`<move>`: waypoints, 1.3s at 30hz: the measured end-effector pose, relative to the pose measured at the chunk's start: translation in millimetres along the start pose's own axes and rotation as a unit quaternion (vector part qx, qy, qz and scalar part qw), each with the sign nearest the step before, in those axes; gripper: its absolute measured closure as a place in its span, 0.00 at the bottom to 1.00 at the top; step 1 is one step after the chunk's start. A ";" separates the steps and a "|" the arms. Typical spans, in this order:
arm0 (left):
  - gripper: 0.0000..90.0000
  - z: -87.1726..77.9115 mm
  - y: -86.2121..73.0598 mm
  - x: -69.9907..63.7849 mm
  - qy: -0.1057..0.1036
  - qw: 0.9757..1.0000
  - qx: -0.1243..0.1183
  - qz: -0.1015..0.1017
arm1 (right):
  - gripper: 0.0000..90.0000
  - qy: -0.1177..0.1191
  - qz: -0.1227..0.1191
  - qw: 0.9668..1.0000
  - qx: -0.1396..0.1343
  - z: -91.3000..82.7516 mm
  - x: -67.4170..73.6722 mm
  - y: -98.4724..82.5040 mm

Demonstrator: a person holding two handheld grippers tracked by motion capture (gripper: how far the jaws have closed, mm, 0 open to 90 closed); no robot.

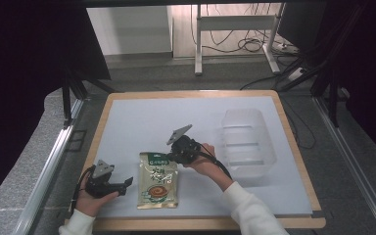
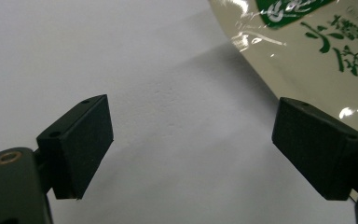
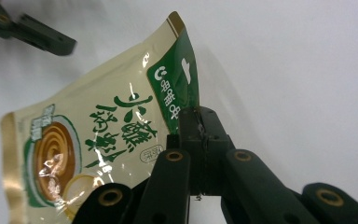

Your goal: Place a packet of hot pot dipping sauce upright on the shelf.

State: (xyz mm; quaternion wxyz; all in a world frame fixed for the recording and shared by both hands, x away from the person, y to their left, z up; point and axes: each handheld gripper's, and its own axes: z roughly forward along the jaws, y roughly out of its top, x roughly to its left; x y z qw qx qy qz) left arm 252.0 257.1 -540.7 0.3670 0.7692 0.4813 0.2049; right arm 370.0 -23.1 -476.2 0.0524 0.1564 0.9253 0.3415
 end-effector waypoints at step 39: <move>0.14 0.8 0.1 0.5 0.003 1.000 0.004 0.001 | 1.00 -0.046 -0.074 0.985 -0.146 -105.6 25.3 24.0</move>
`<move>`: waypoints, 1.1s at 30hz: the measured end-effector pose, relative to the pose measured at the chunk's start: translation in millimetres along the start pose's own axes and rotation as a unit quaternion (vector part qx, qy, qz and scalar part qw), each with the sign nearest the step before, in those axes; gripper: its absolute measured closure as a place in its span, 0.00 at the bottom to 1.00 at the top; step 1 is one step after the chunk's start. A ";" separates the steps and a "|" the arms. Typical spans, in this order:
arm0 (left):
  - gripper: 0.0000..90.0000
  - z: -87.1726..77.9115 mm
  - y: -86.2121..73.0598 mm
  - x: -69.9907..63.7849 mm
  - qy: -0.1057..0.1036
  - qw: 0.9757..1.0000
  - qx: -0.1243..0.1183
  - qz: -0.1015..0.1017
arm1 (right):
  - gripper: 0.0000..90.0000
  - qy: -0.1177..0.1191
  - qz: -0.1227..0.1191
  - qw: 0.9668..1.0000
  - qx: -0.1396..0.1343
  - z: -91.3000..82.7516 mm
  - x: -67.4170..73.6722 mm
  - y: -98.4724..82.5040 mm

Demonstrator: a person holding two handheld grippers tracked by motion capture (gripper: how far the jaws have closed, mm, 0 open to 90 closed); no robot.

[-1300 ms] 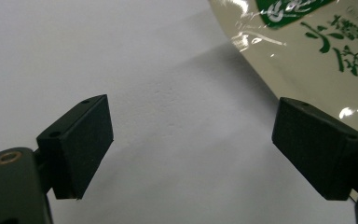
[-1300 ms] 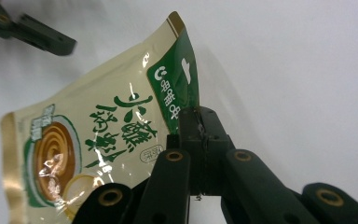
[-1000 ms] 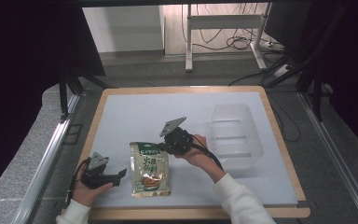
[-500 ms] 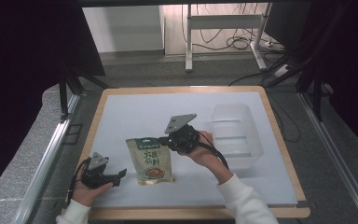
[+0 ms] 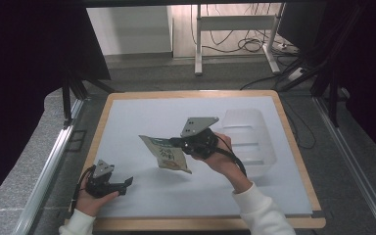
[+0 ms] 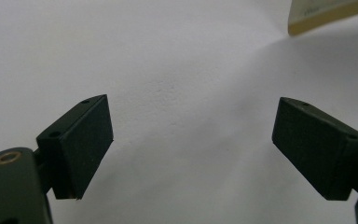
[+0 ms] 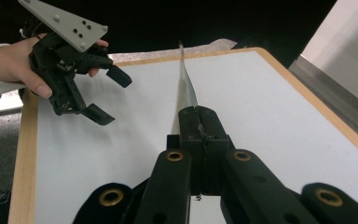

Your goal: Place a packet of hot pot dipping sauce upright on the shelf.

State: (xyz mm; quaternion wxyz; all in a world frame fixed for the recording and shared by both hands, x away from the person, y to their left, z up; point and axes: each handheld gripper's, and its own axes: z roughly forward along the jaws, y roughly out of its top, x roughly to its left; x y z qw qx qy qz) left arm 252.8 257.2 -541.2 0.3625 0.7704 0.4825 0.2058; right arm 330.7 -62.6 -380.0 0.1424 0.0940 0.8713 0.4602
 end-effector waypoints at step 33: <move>0.13 1.4 -0.1 -0.3 0.000 1.000 0.002 0.002 | 1.00 -0.030 0.017 0.998 -0.049 -48.2 -15.8 2.7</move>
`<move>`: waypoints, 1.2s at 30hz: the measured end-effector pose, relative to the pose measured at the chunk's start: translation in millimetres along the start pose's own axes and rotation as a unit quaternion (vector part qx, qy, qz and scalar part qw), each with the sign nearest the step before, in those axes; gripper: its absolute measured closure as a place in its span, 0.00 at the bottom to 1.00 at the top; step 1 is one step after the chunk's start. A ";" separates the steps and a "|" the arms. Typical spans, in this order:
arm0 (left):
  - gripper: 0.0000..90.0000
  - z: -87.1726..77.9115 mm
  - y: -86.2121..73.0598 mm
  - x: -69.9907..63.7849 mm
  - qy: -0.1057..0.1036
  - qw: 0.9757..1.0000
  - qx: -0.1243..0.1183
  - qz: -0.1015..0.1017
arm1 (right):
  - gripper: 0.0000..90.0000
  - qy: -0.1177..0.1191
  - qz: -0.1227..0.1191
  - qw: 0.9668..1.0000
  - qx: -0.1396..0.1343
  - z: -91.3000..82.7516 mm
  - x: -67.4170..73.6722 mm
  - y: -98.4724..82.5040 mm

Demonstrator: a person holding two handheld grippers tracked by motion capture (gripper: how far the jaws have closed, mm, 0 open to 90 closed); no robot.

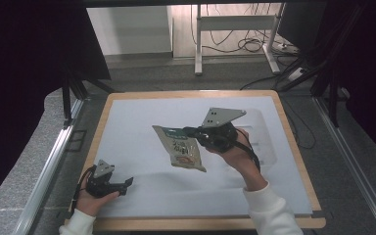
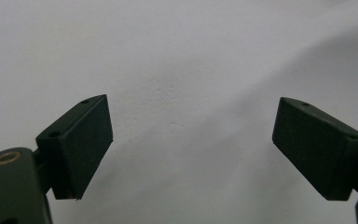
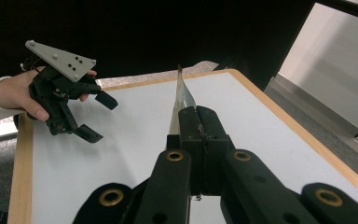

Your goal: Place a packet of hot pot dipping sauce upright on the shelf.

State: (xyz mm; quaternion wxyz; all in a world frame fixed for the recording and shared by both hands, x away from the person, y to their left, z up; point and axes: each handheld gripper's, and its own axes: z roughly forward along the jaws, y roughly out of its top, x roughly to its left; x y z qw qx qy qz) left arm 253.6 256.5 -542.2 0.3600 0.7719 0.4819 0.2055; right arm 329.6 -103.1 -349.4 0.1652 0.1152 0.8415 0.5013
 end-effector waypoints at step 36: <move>0.13 1.5 0.0 -0.9 0.000 1.000 0.002 0.001 | 1.00 -0.036 0.009 0.999 -0.035 -53.1 -9.6 3.2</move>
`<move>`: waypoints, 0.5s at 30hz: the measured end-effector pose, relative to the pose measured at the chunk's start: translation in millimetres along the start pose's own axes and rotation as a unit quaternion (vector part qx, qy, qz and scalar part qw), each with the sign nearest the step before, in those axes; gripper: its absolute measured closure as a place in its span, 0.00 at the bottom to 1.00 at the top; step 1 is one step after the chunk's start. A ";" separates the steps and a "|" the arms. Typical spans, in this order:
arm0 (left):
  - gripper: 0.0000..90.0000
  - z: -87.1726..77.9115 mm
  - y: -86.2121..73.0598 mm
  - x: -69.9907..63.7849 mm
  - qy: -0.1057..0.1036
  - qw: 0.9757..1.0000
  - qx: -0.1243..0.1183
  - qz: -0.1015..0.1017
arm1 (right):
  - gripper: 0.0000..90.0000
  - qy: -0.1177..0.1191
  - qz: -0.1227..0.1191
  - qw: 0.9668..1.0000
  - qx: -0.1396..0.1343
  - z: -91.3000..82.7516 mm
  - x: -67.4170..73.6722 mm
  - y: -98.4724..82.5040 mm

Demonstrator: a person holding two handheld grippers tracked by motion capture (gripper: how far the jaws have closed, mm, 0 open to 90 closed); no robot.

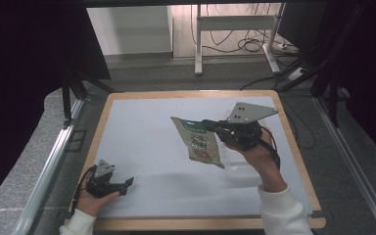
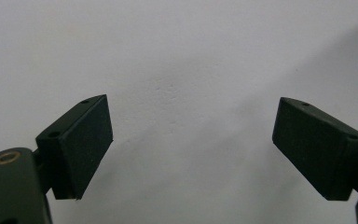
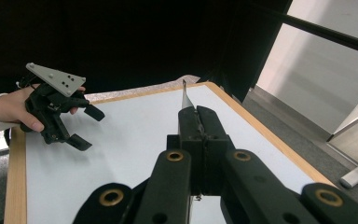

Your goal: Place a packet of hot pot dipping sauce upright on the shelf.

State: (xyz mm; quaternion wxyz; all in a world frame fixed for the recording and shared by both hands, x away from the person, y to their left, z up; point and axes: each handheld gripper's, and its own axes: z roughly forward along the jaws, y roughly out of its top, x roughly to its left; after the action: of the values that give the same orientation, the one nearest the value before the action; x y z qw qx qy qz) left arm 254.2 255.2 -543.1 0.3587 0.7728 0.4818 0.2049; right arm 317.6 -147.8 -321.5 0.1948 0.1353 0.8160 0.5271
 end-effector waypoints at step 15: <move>0.13 0.4 0.1 -0.3 0.001 1.000 0.002 -0.001 | 1.00 -0.021 0.005 1.000 -0.003 -22.3 -7.1 -4.3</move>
State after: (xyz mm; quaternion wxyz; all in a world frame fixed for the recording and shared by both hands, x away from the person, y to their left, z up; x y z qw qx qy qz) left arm 254.4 254.8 -543.3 0.3571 0.7730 0.4829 0.2043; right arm 313.5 -170.6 -316.0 0.2096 0.1494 0.8096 0.5275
